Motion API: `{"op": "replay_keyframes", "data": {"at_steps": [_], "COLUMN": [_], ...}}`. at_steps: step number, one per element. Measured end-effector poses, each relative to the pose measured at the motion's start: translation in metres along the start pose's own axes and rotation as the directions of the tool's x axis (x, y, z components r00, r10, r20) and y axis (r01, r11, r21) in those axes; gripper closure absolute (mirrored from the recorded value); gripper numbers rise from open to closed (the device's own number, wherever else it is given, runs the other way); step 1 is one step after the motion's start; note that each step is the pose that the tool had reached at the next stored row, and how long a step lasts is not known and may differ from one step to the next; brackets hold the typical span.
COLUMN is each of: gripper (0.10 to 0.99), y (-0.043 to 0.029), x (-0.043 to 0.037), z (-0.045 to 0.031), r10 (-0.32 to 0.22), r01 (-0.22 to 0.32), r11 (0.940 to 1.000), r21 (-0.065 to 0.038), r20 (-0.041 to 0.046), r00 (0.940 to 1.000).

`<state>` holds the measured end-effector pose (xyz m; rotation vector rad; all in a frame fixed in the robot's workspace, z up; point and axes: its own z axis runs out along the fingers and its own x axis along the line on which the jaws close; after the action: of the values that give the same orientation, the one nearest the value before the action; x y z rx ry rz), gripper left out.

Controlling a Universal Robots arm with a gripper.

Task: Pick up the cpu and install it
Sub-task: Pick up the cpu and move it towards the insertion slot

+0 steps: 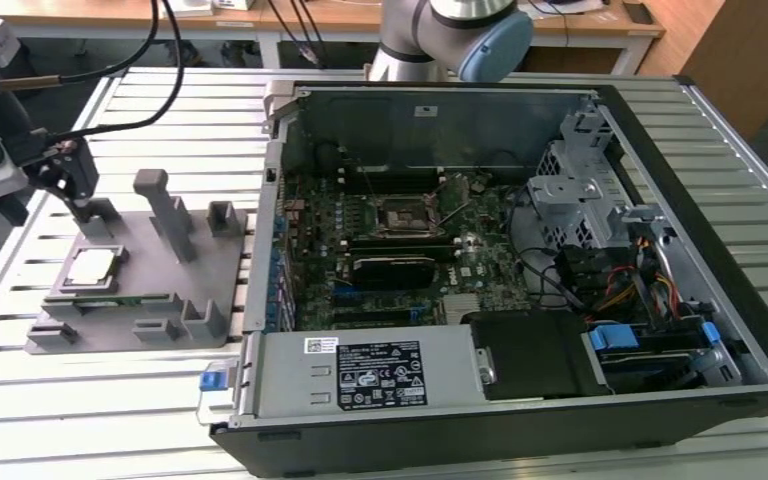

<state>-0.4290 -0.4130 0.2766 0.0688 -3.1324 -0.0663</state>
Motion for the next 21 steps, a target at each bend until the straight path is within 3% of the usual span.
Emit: {"op": "replay_keyframes", "data": {"at_steps": [21], "gripper": [0.408], "y": [-0.0011], "x": [0.0046], "z": [0.0309], "r10": [0.001], "r01": [-0.001], "r11": [1.0], "r21": [0.002], "r20": [0.0], "r00": [1.0]}}
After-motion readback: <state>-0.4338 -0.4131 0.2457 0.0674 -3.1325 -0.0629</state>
